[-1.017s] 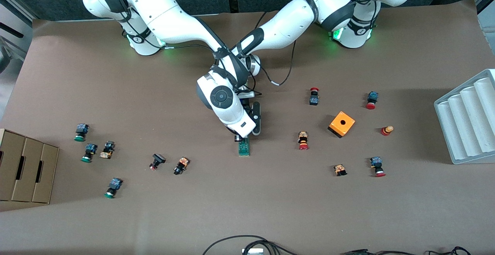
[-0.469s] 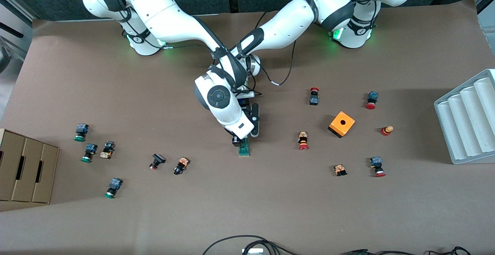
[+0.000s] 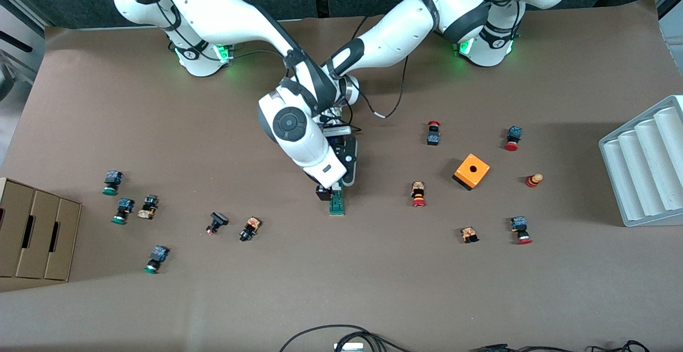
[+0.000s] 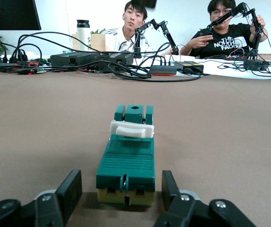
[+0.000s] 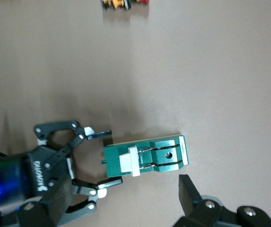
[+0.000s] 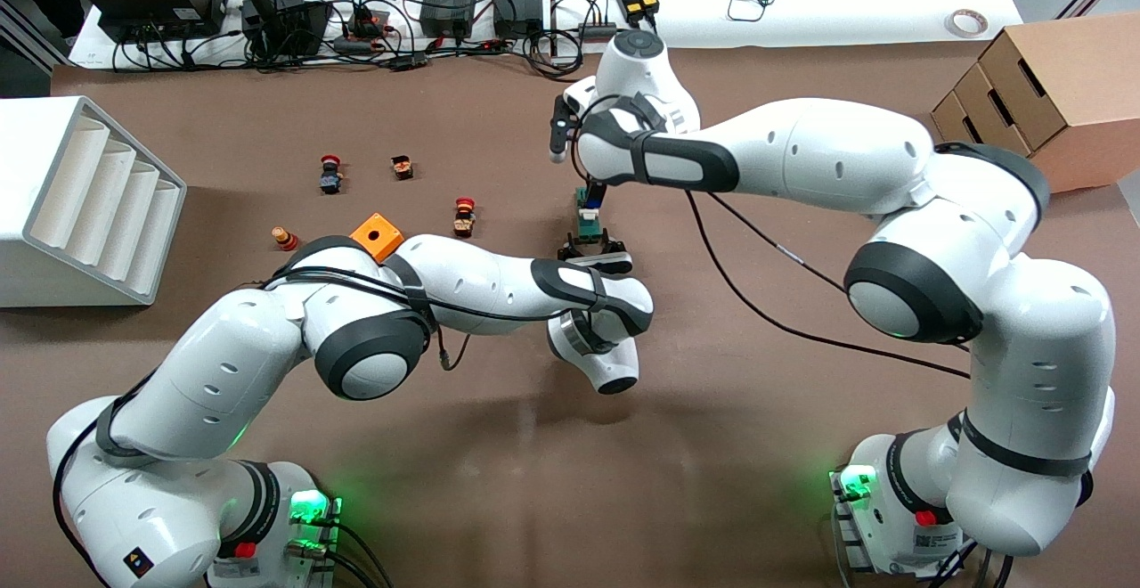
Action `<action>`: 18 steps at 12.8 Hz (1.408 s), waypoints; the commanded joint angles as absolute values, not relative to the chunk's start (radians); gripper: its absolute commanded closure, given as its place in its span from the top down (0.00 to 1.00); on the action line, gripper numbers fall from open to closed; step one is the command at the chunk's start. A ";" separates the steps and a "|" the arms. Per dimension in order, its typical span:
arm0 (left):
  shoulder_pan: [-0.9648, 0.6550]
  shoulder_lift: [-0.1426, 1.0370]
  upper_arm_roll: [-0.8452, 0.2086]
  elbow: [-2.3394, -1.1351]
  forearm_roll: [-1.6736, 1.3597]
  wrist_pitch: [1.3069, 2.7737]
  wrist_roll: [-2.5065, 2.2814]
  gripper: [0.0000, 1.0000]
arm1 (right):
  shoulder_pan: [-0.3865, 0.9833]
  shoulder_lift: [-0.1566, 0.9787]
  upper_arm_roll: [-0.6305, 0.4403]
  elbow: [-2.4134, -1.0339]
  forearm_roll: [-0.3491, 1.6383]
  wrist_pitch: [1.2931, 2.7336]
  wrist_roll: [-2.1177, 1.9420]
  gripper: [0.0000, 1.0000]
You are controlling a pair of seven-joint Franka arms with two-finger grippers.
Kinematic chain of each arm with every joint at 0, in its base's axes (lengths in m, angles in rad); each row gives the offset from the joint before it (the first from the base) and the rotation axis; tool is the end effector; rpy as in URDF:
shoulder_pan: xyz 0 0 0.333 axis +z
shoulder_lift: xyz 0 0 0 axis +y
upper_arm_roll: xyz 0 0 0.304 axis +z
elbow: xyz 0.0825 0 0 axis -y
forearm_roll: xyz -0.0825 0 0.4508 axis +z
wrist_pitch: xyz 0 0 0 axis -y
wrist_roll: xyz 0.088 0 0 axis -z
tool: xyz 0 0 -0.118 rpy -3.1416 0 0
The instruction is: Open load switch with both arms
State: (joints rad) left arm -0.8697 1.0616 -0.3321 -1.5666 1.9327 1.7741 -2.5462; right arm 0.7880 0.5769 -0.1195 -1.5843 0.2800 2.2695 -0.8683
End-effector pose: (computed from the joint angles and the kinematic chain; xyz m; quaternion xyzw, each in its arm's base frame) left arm 0.3449 -0.5994 -0.0172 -0.7911 -0.0511 -0.6091 0.0256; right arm 0.5819 0.4836 0.2557 -0.7639 -0.6378 -0.0648 0.0739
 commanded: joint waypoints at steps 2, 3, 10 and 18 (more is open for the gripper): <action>-0.884 1.074 -0.324 -1.563 1.934 1.764 -2.553 0.86 | 0.756 0.487 -0.115 -1.589 0.307 2.185 -0.761 1.00; -0.882 1.071 -0.325 -1.562 1.934 1.766 -2.550 0.99 | 0.755 0.456 -0.115 -1.589 0.307 2.160 -0.709 1.00; -0.876 1.016 -0.336 -1.557 1.806 1.796 -2.392 1.00 | 0.580 0.287 -0.115 -1.589 0.299 2.057 -0.562 1.00; -0.870 0.887 -0.351 -1.548 1.502 1.862 -2.012 1.00 | 0.347 0.166 -0.109 -1.589 0.285 1.852 -0.235 1.00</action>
State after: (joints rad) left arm -0.8703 0.9341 -0.3549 -1.5378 1.5665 1.8388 -2.0930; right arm 0.4111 0.1942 -0.1220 -1.5746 0.2811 1.9023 -0.2684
